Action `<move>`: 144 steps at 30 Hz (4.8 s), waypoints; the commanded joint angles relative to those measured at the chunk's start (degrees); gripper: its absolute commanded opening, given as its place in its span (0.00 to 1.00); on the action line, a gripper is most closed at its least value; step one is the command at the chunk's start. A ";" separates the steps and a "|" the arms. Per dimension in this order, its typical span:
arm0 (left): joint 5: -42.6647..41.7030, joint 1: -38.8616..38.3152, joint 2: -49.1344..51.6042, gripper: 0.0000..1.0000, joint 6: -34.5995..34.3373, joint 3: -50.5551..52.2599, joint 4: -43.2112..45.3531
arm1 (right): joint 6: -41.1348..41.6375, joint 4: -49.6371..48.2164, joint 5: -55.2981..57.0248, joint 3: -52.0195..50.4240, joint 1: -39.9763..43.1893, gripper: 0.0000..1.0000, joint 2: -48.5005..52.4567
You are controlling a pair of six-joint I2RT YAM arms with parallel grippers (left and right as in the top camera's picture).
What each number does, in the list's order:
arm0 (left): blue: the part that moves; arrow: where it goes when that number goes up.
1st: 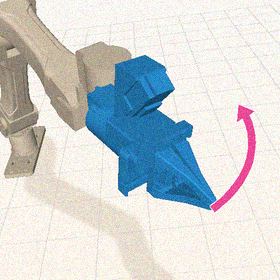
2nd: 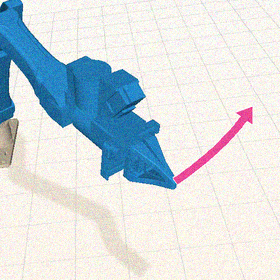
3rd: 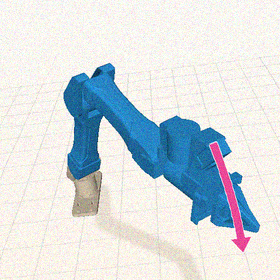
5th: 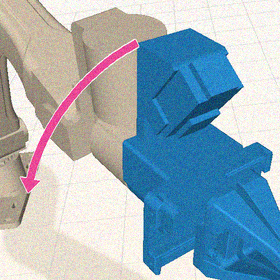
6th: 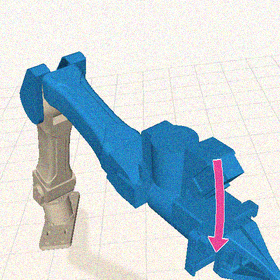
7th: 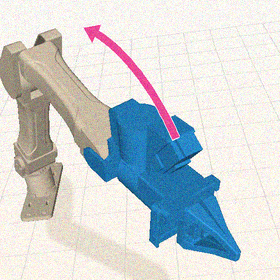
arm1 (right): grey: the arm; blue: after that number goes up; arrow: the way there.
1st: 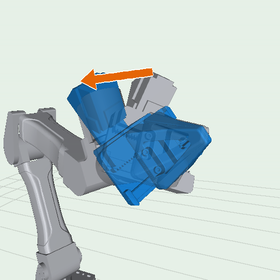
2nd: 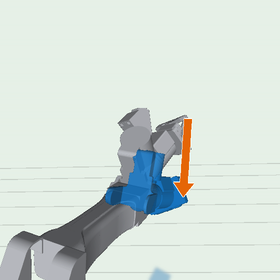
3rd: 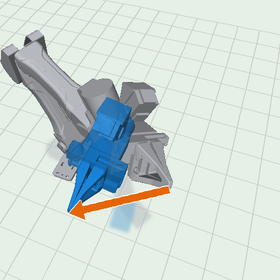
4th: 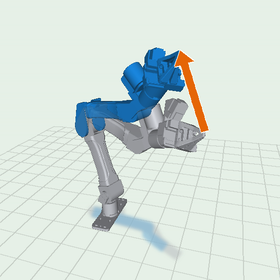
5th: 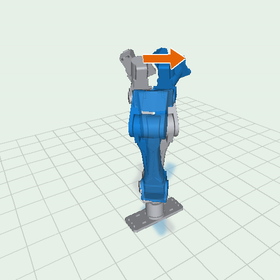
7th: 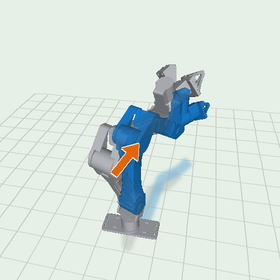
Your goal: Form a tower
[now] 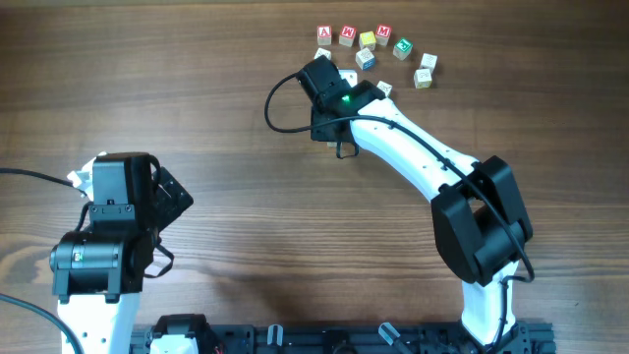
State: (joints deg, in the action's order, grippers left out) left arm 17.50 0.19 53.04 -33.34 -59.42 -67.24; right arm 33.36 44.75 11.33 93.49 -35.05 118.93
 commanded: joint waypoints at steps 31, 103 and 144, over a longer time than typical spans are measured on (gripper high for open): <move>-0.09 0.46 0.00 1.00 -0.57 0.07 0.00 | 2.62 -1.97 -8.94 0.31 3.04 0.73 7.41; -0.09 0.46 0.00 1.00 -0.57 0.07 0.00 | -0.46 16.98 -12.92 21.57 4.74 0.45 17.27; -0.09 0.46 0.00 1.00 -0.57 0.07 0.00 | 2.67 17.35 -10.14 21.59 4.70 0.47 17.25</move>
State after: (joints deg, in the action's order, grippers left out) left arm 17.50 0.19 53.04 -33.36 -59.42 -67.24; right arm 34.96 61.76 -0.38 113.93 -30.55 135.33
